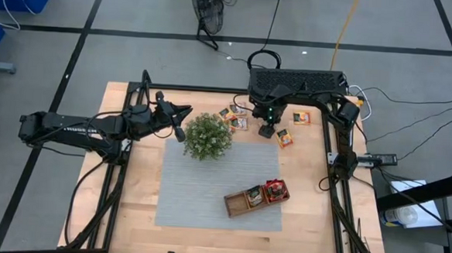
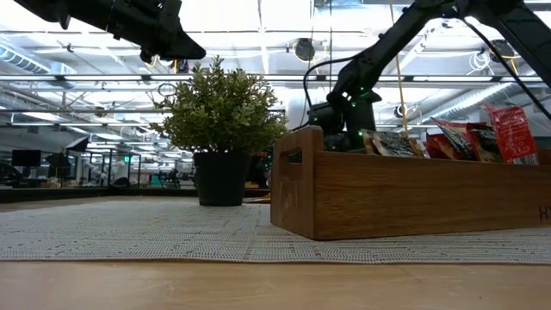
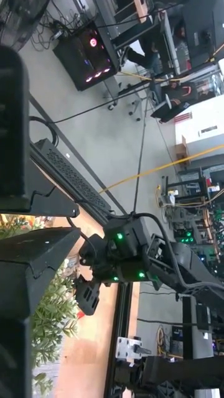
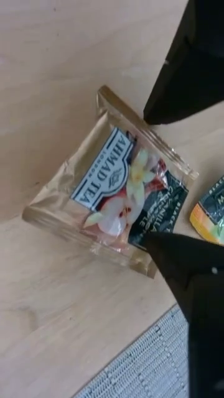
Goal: Pick & Place Tea
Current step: Put the apple tea sachet into the brown organizer
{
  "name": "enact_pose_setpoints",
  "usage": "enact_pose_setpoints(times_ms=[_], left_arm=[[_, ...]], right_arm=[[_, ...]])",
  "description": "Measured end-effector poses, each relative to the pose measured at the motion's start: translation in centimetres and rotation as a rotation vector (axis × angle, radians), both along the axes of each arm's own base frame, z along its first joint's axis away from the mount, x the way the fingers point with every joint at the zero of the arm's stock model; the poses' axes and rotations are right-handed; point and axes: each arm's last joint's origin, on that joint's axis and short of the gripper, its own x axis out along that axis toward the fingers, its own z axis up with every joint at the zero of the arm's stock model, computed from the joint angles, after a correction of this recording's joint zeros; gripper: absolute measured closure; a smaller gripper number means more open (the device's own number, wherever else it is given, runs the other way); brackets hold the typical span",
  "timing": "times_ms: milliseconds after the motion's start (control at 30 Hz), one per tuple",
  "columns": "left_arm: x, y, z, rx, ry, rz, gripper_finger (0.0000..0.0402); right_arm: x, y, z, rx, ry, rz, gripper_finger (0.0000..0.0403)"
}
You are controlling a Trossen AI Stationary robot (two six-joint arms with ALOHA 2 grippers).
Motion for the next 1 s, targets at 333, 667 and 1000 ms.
enact_pose_setpoints(times_ms=[333,667,1000], left_arm=[[0.0,0.0,0.0,-0.007,-0.005,0.001,0.0355],[0.0,0.0,0.0,-0.007,-0.006,0.001,0.0355],[0.3,0.0,0.1,-0.094,-0.080,-0.024,0.0355]], right_arm=[[0.3,-0.2,-0.1,-0.010,-0.036,0.081,0.0302],[0.7,0.9,5.6,-0.186,-0.217,0.150,0.0400],[0.2,11.9,16.6,-0.519,-0.791,0.362,0.0402]])
